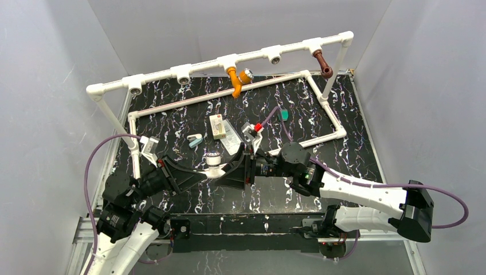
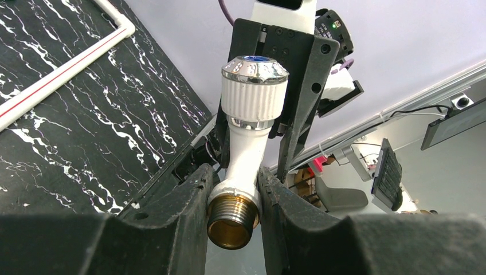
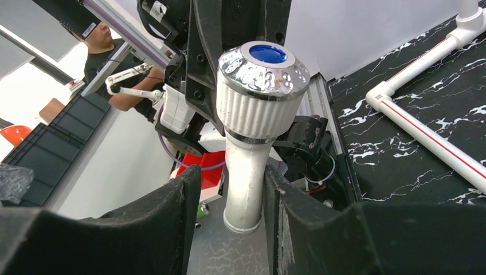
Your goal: Install the water faucets
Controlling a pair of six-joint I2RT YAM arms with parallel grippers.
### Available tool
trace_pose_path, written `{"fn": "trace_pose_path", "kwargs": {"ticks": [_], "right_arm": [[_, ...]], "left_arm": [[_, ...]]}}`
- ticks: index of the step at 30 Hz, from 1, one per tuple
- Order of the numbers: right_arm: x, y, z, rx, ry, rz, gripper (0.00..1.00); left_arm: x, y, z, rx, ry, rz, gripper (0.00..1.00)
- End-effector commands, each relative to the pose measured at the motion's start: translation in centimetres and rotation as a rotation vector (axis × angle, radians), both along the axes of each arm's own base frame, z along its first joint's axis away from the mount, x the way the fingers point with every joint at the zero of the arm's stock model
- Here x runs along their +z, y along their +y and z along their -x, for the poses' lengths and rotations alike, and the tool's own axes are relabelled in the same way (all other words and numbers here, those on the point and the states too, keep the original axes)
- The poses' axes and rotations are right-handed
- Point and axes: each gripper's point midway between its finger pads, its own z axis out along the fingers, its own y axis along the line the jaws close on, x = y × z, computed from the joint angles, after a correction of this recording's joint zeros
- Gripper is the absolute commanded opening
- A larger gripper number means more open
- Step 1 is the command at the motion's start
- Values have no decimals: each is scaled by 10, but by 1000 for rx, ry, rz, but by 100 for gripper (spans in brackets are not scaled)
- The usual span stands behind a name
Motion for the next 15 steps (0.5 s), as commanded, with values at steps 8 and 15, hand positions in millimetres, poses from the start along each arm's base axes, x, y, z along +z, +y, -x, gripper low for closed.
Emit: {"fn": "trace_pose_path", "kwargs": {"ticks": [8, 15], "right_arm": [[30, -4, -5, -31, -25, -124, 45], [29, -7, -5, -44, -14, -141, 41]], "left_arm": [[7, -1, -2, -1, -24, 19, 0], [5, -1, -1, -4, -16, 21, 0]]}}
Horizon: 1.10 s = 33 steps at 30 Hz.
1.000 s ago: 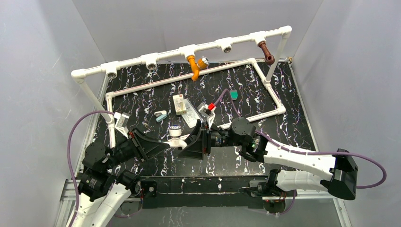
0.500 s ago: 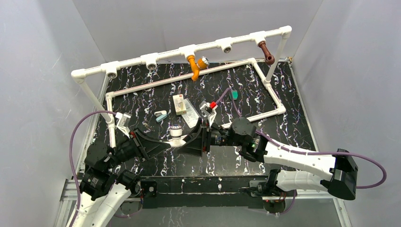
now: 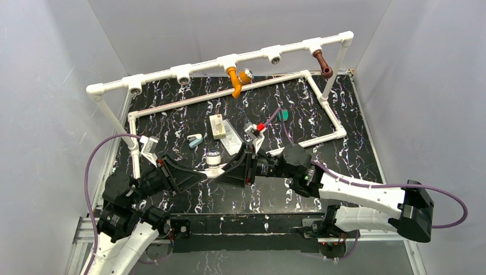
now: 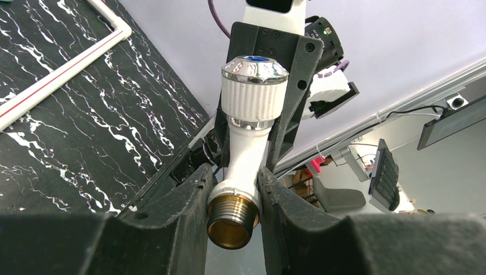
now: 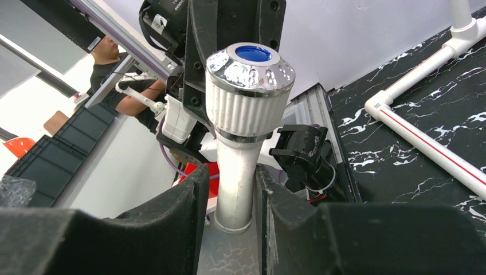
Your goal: Install the water faucets
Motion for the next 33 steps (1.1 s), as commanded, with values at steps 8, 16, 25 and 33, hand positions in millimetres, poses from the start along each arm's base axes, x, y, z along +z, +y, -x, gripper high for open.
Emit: {"fn": "trace_pose_path", "kwargs": {"ticks": [8, 16, 25, 33], "right_arm": [[24, -8, -3, -34, -18, -108, 1], [29, -14, -6, -66, -31, -151, 1], [36, -28, -10, -124, -79, -142, 1], [35, -51, -26, -268, -146, -54, 1]], "left_arm": [[2, -1, 0, -7, -5, 6, 0], [0, 0, -1, 1, 3, 8, 5], [4, 9, -12, 93, -15, -73, 68], [10, 22, -40, 216, -38, -284, 75]]}}
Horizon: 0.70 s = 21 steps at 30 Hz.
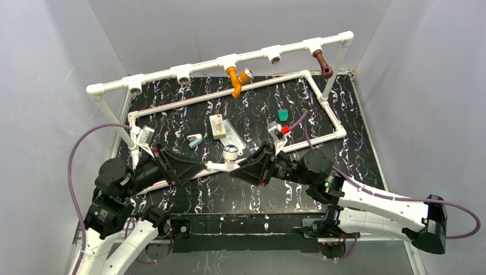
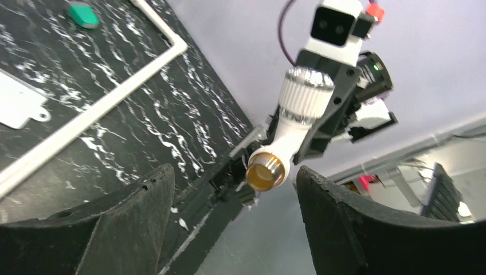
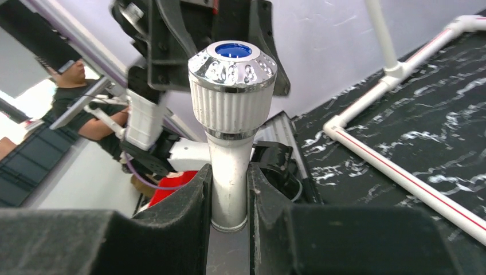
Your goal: Install the water faucets
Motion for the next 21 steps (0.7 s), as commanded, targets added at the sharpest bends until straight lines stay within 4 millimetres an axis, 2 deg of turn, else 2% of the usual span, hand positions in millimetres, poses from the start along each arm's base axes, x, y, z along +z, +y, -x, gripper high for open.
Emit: {"fn": "trace_pose_path", "kwargs": {"ticks": [1, 2, 4, 10, 13, 17, 21], "right_arm": [[18, -18, -18, -141, -76, 18, 1], [18, -22, -22, -167, -88, 35, 1], [13, -29, -30, -222, -104, 83, 1], [-9, -58, -70, -463, -171, 312, 1], [-15, -72, -91, -580, -215, 443, 1], [-4, -92, -116, -728, -293, 575, 1], [-4, -94, -131, -765, -341, 708, 1]], "left_arm": [[-4, 21, -30, 161, -4, -213, 75], [-8, 27, -41, 208, 20, -280, 75], [-2, 42, -54, 292, 20, -378, 75], [37, 81, -95, 518, -19, -597, 75], [54, 92, -111, 594, -38, -649, 74], [65, 95, -124, 631, -57, -677, 75], [77, 110, -134, 710, -59, -739, 75]]}}
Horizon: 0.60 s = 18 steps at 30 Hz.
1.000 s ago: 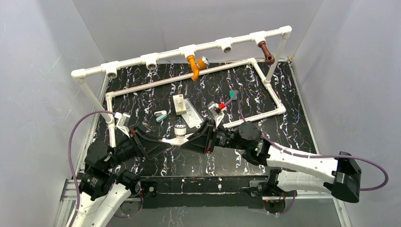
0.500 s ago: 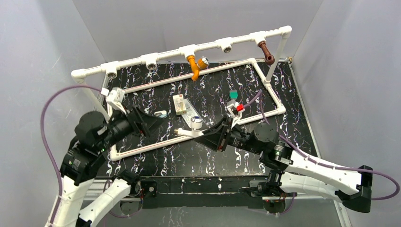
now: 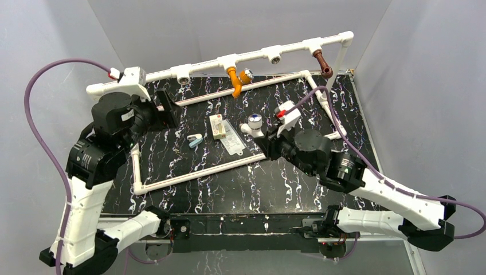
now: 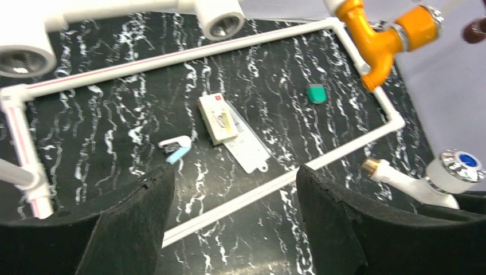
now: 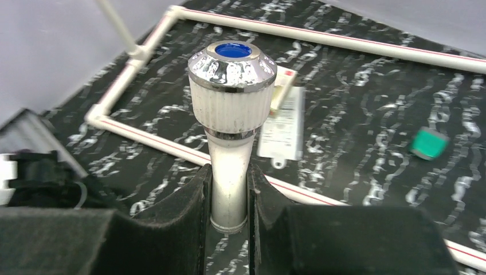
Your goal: Install the water faucets
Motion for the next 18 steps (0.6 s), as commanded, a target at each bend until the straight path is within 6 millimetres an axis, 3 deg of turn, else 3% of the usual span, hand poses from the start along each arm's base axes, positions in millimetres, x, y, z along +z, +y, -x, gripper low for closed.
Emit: {"fn": "trace_pose_path", "kwargs": {"ticks": [1, 8, 13, 18], "right_arm": [[13, -21, -26, -123, -80, 163, 1], [1, -1, -41, -52, -19, 208, 1], [-5, 32, -39, 74, 42, 178, 1], [-4, 66, -41, 157, 84, 179, 1]], "left_arm": [[13, 33, -9, 146, -20, -126, 74], [56, 90, -24, 442, -132, -293, 74], [56, 125, -35, 654, -136, -491, 74], [46, 130, -45, 693, -106, -596, 74]]}}
